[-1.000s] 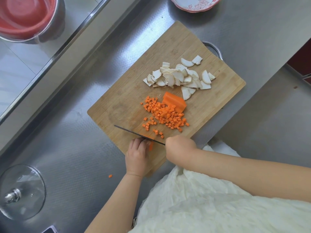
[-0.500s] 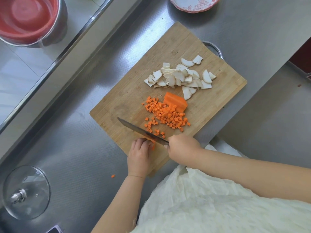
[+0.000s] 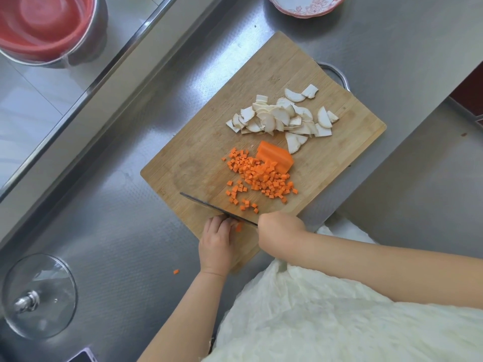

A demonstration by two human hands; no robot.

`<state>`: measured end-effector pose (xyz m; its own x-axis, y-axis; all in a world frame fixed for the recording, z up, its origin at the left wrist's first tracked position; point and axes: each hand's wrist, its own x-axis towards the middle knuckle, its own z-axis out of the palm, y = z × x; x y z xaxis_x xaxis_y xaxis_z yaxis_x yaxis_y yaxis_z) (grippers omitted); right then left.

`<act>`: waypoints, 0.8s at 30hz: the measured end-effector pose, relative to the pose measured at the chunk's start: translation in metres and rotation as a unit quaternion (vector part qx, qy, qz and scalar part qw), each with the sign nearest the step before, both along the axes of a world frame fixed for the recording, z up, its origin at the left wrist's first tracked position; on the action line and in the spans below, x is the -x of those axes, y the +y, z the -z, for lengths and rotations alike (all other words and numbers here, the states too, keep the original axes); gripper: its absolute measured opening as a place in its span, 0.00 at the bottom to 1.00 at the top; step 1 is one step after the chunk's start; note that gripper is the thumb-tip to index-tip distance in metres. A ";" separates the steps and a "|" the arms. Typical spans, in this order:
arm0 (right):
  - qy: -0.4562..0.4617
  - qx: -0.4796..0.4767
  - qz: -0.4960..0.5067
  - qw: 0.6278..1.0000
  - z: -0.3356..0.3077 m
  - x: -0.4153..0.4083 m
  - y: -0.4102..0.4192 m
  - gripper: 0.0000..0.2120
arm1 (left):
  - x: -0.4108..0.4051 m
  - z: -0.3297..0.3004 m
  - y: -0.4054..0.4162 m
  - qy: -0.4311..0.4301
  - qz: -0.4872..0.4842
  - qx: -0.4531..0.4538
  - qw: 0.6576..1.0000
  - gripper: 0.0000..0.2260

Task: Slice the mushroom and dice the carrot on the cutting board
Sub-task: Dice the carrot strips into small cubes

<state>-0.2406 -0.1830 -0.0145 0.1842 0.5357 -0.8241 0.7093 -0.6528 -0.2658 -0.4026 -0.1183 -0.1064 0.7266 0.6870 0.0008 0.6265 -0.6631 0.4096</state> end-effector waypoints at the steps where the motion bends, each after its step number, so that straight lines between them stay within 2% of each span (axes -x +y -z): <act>1: 0.002 -0.004 0.011 1.000 0.002 0.000 0.001 0.09 | 0.000 0.000 0.000 0.002 0.001 0.001 1.000 0.12; 7: 0.043 -0.049 0.104 0.992 0.009 -0.010 0.001 0.15 | -0.004 -0.009 0.003 0.011 0.022 -0.004 1.000 0.11; 15: 0.034 -0.080 0.041 0.995 -0.002 -0.017 -0.010 0.12 | 0.004 -0.010 0.003 0.016 0.020 -0.010 1.000 0.12; 20: 0.014 -0.065 0.005 0.998 -0.003 -0.010 -0.007 0.07 | 0.003 -0.010 0.003 0.021 0.017 -0.022 0.999 0.13; 24: 0.003 -0.033 -0.015 0.999 -0.004 -0.006 -0.006 0.07 | 0.004 -0.008 0.003 0.005 0.019 -0.015 1.000 0.12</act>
<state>-0.2344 -0.1889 -0.0110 0.1623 0.5946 -0.7875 0.7273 -0.6114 -0.3118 -0.4070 -0.1151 -0.0985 0.7516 0.6594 0.0137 0.6050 -0.6976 0.3838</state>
